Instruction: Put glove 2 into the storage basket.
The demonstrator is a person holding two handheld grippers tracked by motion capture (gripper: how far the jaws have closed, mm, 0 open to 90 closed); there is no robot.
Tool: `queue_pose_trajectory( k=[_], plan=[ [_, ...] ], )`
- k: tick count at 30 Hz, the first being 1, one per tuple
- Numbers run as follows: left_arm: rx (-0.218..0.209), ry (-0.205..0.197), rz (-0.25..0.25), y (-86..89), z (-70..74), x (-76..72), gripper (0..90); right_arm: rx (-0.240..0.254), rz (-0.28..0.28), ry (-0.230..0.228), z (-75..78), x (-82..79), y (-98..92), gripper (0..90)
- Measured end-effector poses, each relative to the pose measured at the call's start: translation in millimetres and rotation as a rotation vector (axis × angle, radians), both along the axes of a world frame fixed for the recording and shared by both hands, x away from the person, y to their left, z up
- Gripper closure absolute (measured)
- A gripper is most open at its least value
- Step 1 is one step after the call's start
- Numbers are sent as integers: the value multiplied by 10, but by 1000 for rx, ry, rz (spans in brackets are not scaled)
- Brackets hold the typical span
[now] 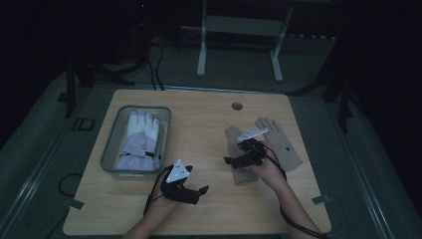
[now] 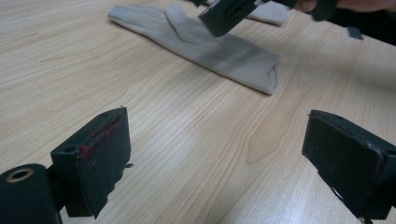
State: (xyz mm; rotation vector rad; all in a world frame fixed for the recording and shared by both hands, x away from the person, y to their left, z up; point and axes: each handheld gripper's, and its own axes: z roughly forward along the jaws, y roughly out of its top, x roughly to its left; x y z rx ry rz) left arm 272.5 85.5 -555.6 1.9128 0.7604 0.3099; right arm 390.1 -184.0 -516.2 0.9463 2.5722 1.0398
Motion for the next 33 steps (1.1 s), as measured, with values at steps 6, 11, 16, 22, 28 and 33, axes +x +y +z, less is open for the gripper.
queue_pose_trajectory(
  k=[6, 11, 16, 22, 28, 33],
  plan=[
    [-7, -29, -2, 12, -38, -14, 83, -15, -16, -18, -95, 73, -139, 304],
    [-20, -43, -4, 25, -58, -15, 83, -75, -25, -48, -192, 175, -290, 393],
    [-13, -39, -3, 21, -86, -3, 83, -113, -17, -28, -298, 261, -324, 394],
    [-7, -47, 1, 23, -111, -3, 83, -106, -13, -20, -350, 274, -349, 423],
    [-5, -52, -6, 5, -121, -21, 83, -124, -34, -26, -340, 191, -271, 633],
    [-19, -46, -7, 4, -135, -15, 83, -102, -81, -7, -338, 150, -230, 745]
  ],
)
